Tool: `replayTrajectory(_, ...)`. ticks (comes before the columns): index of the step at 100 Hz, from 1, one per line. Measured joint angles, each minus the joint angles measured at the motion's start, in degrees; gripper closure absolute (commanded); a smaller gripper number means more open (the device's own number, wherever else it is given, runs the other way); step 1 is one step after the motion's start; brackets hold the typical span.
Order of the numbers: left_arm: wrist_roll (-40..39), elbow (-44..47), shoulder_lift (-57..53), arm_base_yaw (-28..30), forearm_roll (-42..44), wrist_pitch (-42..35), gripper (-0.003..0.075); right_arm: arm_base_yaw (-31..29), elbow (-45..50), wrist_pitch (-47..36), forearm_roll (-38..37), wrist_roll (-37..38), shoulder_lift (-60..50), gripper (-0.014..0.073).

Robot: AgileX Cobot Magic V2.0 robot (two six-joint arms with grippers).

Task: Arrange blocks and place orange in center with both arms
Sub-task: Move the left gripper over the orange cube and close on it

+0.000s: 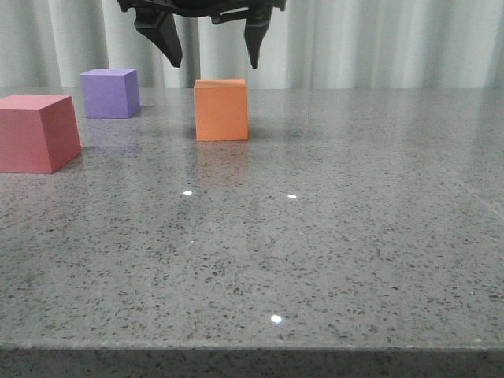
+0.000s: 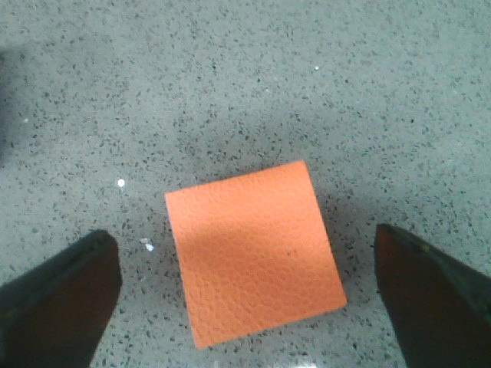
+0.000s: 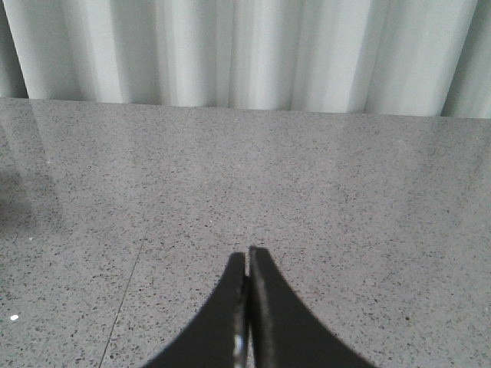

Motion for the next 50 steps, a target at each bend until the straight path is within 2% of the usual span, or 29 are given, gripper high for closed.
replayTrajectory(40, -0.5, 0.0, 4.9, 0.4, 0.3, -1.3, 0.0102, 0.0, 0.0, 0.0, 0.0, 0.0, 0.0, 0.066)
replayTrajectory(50, -0.6, 0.0, 5.8, 0.6, 0.3, -1.4, 0.0146, 0.0, 0.0, 0.0, 0.0, 0.0, 0.0, 0.066)
